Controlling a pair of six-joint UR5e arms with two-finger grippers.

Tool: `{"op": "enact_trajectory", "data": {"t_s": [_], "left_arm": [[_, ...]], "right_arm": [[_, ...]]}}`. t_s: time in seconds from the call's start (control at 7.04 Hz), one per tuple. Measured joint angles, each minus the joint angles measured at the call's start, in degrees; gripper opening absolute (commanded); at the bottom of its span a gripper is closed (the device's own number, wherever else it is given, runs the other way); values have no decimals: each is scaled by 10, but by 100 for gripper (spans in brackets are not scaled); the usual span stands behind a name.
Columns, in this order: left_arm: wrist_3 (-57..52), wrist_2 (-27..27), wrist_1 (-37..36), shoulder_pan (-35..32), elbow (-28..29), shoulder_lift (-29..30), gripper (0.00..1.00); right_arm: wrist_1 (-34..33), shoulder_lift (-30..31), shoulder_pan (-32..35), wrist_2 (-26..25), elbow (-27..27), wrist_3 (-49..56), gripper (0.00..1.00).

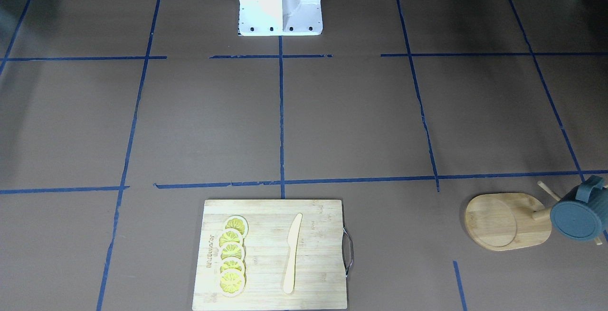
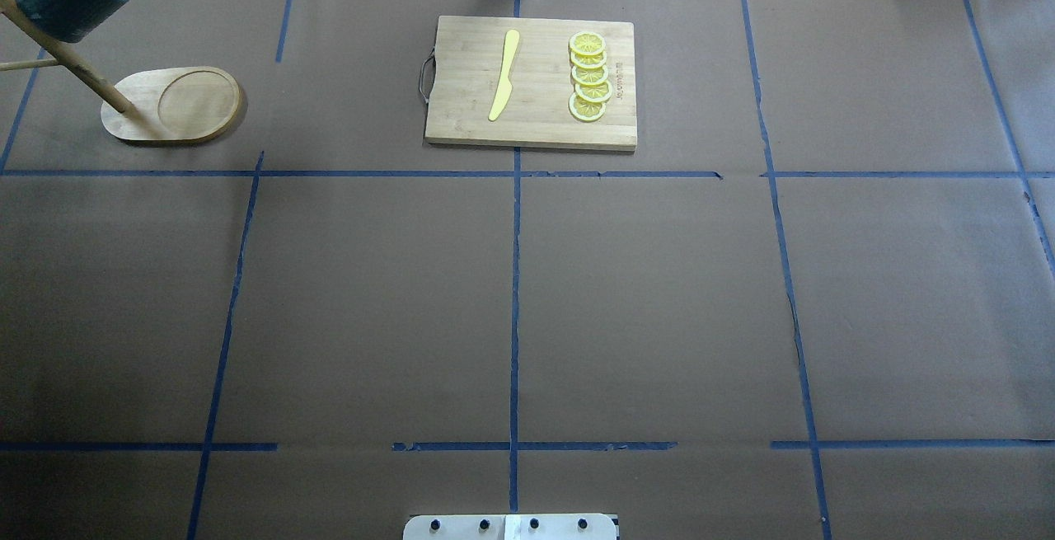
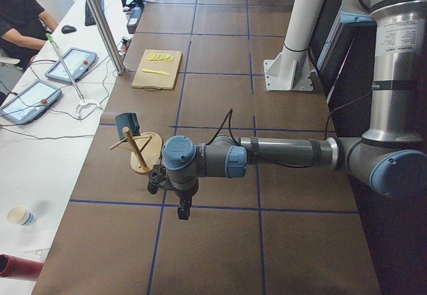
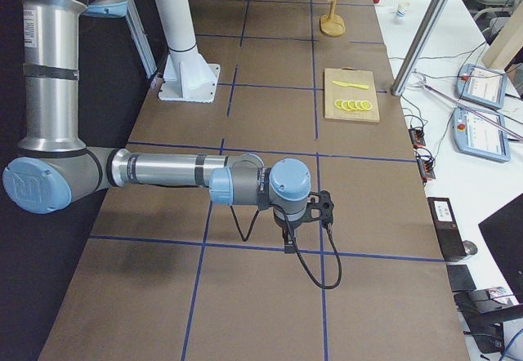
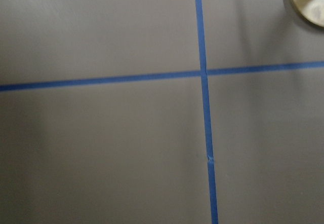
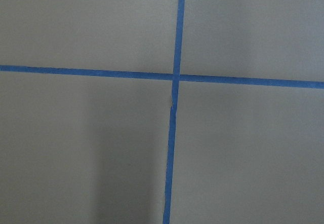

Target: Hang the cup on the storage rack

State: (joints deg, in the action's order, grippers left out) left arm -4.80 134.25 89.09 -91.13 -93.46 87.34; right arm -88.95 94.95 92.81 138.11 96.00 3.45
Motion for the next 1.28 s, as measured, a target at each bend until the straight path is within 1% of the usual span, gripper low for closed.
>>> {"op": "enact_trajectory", "data": {"t_s": [0.43, 1.28], "left_arm": [[-1, -4, -3, 8, 4, -1, 100], [-1, -4, -3, 12, 8, 0, 100]], "right_arm": [[0, 9, 12, 4, -29, 1, 100], [1, 7, 15, 12, -36, -2, 100]]}}
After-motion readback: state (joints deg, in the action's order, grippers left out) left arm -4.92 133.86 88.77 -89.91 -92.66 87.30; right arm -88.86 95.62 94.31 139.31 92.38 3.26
